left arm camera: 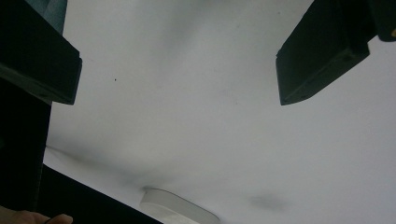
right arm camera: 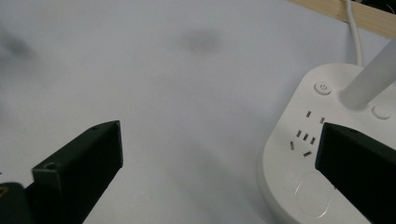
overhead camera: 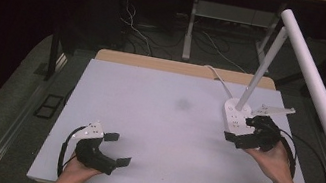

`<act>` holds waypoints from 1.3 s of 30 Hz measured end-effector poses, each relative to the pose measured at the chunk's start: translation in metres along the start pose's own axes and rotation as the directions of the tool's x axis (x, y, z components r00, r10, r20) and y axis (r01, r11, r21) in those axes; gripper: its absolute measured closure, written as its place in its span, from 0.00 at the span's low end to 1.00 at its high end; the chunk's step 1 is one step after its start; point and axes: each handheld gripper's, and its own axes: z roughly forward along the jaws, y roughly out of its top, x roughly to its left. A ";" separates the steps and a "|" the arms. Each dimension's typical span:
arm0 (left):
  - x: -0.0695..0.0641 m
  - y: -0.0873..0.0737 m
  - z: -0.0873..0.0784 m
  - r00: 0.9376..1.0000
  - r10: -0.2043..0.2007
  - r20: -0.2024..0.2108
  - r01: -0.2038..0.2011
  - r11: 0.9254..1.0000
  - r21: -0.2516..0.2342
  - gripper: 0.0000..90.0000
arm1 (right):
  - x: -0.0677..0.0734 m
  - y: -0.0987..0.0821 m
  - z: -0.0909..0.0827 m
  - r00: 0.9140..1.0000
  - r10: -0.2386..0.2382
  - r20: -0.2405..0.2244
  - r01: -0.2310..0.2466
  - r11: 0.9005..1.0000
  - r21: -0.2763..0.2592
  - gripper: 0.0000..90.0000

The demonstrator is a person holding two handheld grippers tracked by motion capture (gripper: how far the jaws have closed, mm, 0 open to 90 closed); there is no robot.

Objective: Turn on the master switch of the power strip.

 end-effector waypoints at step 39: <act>0.001 0.000 -0.001 1.000 0.001 0.000 -0.001 1.000 0.000 0.00 | -0.027 0.037 0.023 0.990 -0.104 0.096 0.094 0.990 0.100 0.18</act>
